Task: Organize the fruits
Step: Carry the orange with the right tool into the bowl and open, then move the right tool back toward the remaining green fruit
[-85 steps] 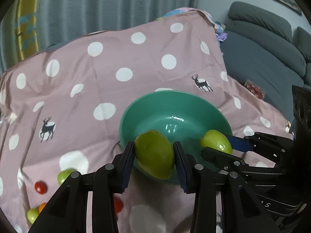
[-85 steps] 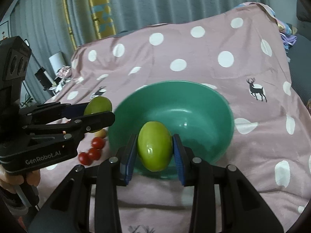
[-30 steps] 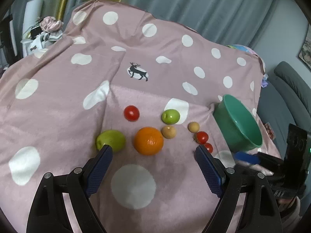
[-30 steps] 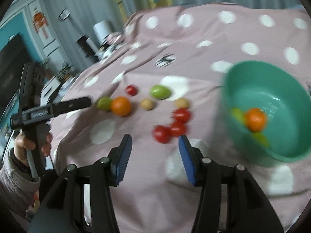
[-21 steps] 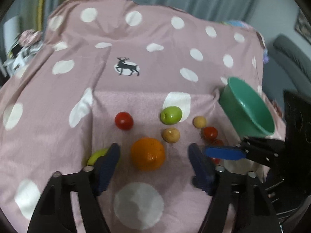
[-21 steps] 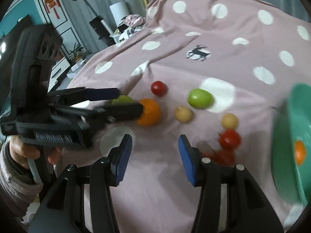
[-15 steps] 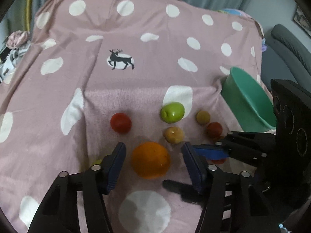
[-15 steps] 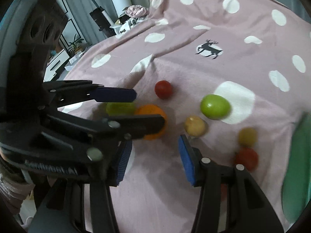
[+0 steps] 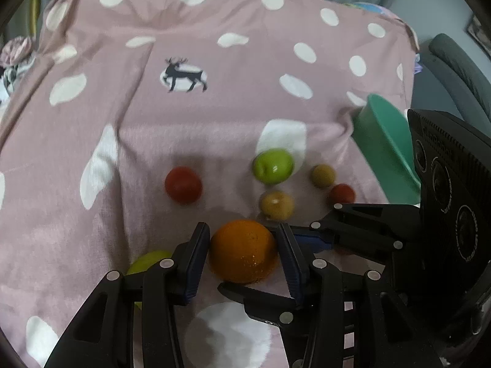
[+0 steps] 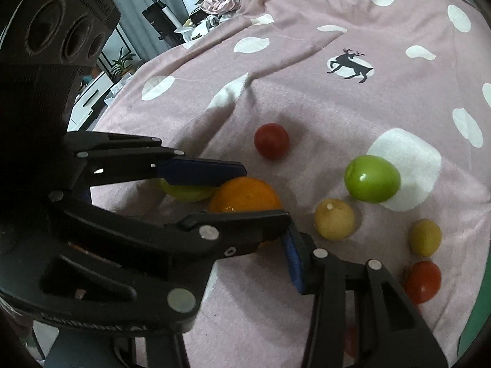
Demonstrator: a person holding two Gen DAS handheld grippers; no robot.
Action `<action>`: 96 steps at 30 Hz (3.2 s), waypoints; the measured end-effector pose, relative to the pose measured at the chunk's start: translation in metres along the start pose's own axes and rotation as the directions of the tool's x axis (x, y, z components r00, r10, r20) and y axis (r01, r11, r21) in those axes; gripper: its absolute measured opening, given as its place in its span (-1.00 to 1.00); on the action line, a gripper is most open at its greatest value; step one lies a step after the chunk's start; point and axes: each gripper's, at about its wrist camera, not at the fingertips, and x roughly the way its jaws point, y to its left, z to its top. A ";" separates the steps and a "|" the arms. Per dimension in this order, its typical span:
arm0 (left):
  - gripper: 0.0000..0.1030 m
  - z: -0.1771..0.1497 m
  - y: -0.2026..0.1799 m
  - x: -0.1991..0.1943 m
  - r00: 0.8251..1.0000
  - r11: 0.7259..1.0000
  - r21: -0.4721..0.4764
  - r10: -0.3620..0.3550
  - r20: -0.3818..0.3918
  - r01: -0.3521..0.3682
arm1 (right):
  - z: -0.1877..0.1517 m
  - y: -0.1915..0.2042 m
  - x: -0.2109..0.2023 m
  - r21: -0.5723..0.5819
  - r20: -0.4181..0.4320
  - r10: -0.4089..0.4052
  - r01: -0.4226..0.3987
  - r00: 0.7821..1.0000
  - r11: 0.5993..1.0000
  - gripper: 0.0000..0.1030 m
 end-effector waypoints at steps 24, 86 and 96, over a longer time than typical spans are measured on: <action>-0.11 0.055 -0.208 0.018 0.972 0.935 0.306 -0.214 0.091 0.178 | -0.090 -0.106 -0.177 0.236 0.264 -0.313 0.253 0.912 0.938 -0.11; 0.50 -0.071 -0.006 -0.065 0.962 0.988 -0.103 0.140 0.236 -0.118 | -0.099 -0.031 -0.137 0.167 0.160 -0.187 0.160 0.969 0.973 0.18; 0.18 -0.050 -0.005 -0.033 0.965 0.980 0.013 0.192 0.178 -0.197 | -0.077 -0.040 -0.118 0.183 0.152 -0.156 0.127 0.976 0.975 0.17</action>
